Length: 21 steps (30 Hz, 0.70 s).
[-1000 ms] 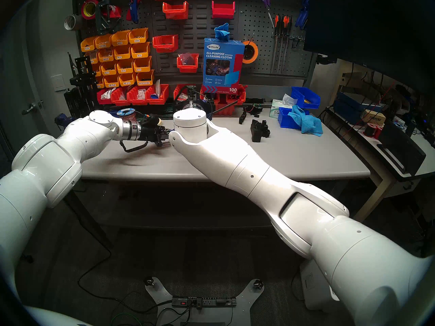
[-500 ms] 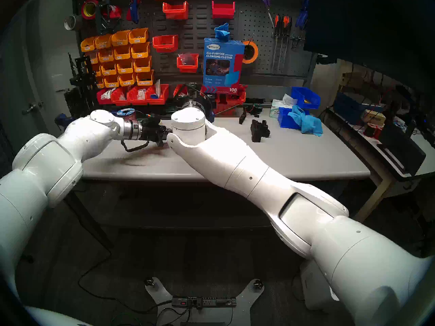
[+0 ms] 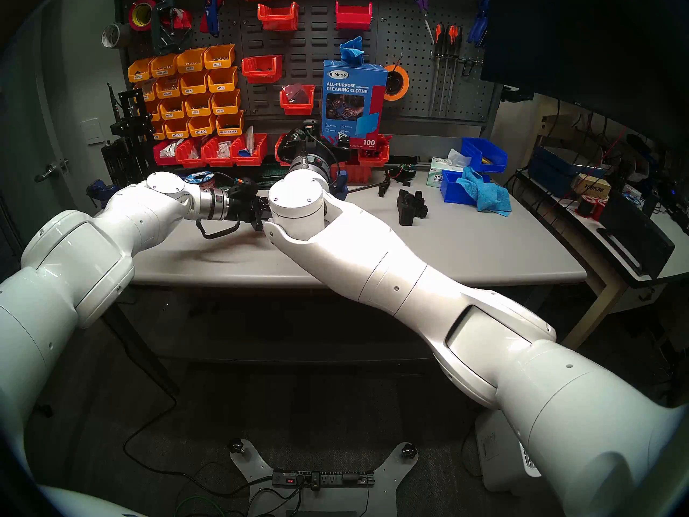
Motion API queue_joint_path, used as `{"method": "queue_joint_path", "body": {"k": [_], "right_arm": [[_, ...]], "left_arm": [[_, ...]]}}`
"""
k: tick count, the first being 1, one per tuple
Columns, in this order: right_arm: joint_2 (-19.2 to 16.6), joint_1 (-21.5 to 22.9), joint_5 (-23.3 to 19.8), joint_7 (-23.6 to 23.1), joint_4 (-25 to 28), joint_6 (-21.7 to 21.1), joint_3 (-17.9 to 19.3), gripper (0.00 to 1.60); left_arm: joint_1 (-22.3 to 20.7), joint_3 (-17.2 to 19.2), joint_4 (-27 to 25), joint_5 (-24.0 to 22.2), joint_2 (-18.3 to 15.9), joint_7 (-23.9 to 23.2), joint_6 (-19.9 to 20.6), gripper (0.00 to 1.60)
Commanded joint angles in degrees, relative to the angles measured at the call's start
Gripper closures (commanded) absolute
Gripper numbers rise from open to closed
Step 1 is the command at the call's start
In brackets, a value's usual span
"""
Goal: Clamp the two 3D printed pieces together with the clamp
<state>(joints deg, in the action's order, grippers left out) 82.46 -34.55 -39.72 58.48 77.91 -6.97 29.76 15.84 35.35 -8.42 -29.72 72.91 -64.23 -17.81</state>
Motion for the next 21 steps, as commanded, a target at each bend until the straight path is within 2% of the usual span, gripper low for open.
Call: {"method": "queue_joint_path", "body": {"k": [1,11,14,21], "right_arm": [[-0.5,1.5,4.9,3.3,1.1,2.2,-1.1,0.00],[-1.1,1.1,7.2,8.0,1.2,2.4,-1.9,0.00],[-2.6,1.1,7.4,8.9,1.9,1.9,-1.8,0.00],[-8.9,1.1,7.8,11.2,4.2,0.5,0.6,0.00]], "left_arm": [[0.4,-0.5,0.3,0.4,0.9,-1.1,0.2,1.60],[0.3,-0.7,0.6,0.4,0.9,-1.0,0.0,1.60],[0.3,-0.7,0.7,0.3,0.8,-1.0,0.0,1.60],[0.3,-0.6,0.8,0.3,0.5,-1.0,-0.2,1.60]]}}
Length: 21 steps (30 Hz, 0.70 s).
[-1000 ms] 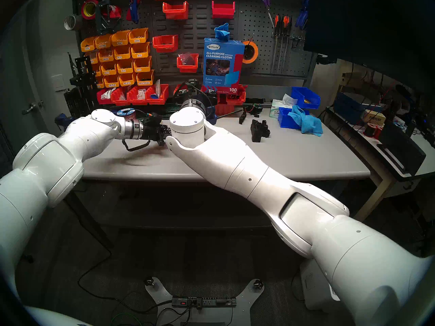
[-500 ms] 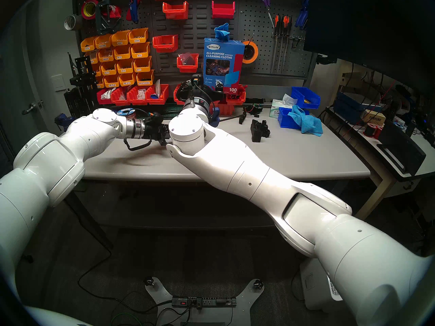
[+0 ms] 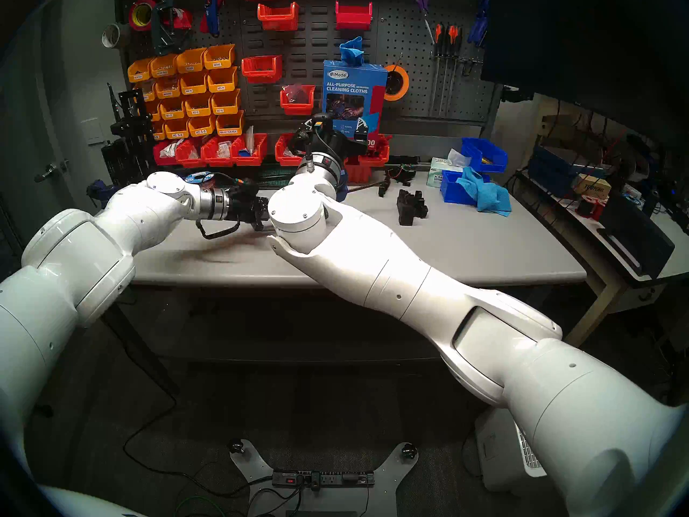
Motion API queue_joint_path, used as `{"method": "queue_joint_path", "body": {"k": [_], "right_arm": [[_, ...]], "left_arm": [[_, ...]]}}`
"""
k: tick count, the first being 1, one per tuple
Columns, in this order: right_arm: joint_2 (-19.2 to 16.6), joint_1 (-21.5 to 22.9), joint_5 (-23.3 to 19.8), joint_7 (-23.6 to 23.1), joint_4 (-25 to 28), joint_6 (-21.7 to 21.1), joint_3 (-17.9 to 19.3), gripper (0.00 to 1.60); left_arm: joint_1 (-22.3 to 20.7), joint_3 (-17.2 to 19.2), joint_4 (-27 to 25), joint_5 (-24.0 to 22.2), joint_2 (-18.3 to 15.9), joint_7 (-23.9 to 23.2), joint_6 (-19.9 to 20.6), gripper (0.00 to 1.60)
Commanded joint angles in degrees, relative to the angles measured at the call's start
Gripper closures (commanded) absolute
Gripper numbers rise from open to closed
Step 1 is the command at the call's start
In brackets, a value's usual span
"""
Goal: Clamp the two 3D printed pieces together with the clamp
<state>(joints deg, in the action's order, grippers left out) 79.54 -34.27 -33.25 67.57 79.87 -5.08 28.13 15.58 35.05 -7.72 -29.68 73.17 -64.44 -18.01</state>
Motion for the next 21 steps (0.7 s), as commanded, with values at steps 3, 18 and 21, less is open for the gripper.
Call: {"method": "queue_joint_path", "body": {"k": [3,18,21], "right_arm": [[-7.7,0.5,1.8,3.4,2.6,-2.3,3.9,0.00],[-18.1,-5.3,2.7,9.5,10.3,-7.1,12.1,0.00],[-19.7,-7.4,1.8,9.4,12.9,-8.0,13.1,0.00]], "left_arm": [[0.5,-0.3,0.1,0.2,0.2,-0.8,0.0,1.60],[0.0,-0.8,0.0,0.6,0.2,-1.8,0.1,1.60],[-0.4,-1.0,-0.1,0.7,0.1,-2.3,0.2,1.60]]}}
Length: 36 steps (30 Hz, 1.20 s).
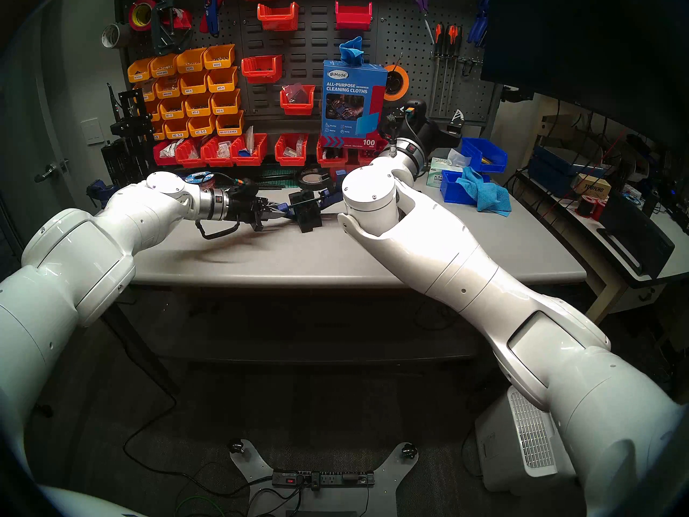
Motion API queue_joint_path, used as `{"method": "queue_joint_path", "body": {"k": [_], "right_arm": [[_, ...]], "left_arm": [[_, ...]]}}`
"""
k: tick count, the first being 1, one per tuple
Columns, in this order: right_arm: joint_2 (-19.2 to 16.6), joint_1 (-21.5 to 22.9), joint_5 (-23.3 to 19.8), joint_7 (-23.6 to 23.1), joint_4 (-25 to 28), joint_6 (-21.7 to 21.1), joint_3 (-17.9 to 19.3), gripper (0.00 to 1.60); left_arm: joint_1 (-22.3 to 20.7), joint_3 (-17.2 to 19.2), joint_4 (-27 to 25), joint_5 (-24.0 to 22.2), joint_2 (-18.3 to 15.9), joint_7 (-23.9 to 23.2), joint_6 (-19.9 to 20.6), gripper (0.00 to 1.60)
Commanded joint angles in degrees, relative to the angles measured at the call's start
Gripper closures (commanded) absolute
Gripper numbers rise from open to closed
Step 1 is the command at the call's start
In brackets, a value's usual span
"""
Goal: Clamp the two 3D printed pieces together with the clamp
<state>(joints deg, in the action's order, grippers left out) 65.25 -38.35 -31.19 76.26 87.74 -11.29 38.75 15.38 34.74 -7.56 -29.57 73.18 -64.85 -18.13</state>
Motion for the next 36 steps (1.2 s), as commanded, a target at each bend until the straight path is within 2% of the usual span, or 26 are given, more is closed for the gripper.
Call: {"method": "queue_joint_path", "body": {"k": [1,4,8,21,36], "right_arm": [[-6.1,-4.1,-0.8,0.5,6.0,-2.1,2.7,0.00],[-8.5,-6.1,-2.7,-0.1,8.7,-2.3,2.7,0.00],[-9.8,-8.2,-5.3,-0.7,10.7,-2.2,3.3,0.00],[-11.7,-12.0,-12.8,-3.3,13.1,-0.4,4.9,0.00],[-11.9,-12.2,-15.5,-5.7,12.1,1.6,4.9,0.00]], "left_arm": [[-0.4,-0.8,-0.3,0.7,0.0,-2.0,0.4,1.60],[-1.0,-0.9,-0.3,0.6,-0.1,-2.5,0.7,1.60],[-1.7,-0.8,-0.1,0.4,-0.3,-2.7,1.0,1.60],[-2.7,-1.0,0.2,1.0,-0.5,-3.5,2.1,1.60],[-7.2,-2.9,-0.5,3.7,-1.4,-3.1,2.6,1.60]]}}
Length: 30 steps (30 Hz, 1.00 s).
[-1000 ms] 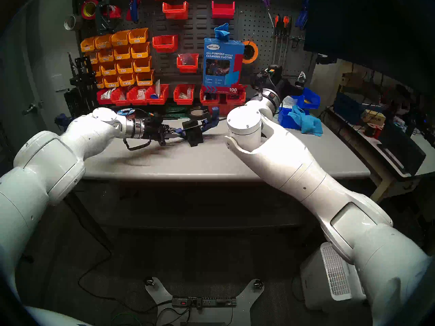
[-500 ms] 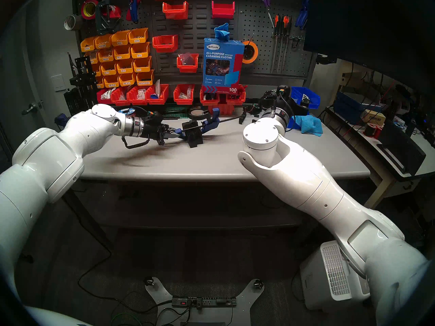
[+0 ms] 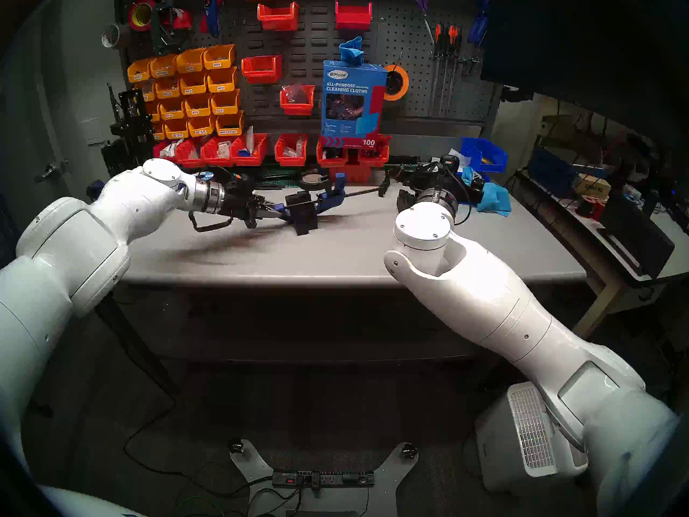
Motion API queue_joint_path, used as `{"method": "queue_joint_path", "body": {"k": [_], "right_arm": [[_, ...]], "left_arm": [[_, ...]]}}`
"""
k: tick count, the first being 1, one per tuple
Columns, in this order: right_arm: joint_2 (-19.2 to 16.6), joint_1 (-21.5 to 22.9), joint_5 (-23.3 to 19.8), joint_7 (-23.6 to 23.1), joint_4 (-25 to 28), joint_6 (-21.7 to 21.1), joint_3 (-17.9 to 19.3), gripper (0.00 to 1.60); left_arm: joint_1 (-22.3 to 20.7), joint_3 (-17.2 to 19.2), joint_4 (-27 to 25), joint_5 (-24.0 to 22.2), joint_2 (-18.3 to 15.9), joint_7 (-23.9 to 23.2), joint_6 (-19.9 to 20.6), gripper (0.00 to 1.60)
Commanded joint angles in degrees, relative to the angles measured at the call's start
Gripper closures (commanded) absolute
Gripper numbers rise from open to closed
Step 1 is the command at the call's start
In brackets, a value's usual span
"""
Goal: Clamp the two 3D printed pieces together with the clamp
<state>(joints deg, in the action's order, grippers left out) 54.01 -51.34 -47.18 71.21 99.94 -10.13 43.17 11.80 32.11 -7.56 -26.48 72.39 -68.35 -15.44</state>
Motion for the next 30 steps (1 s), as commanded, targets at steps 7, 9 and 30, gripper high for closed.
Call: {"method": "queue_joint_path", "body": {"k": [7,9,30], "right_arm": [[-1.0,0.5,0.1,-1.2,-0.4,1.0,0.6,0.00],[-1.1,0.4,0.1,-1.3,-0.4,1.1,0.7,0.00],[-2.9,-0.5,-1.1,-1.7,0.5,1.4,1.0,0.00]], "left_arm": [[-4.6,-1.0,-0.8,1.7,-0.7,0.6,0.3,1.60],[-4.8,-1.1,-0.9,1.9,-0.6,0.8,0.5,1.60],[-4.4,-1.2,-0.5,3.1,0.7,1.8,1.2,0.00]]}}
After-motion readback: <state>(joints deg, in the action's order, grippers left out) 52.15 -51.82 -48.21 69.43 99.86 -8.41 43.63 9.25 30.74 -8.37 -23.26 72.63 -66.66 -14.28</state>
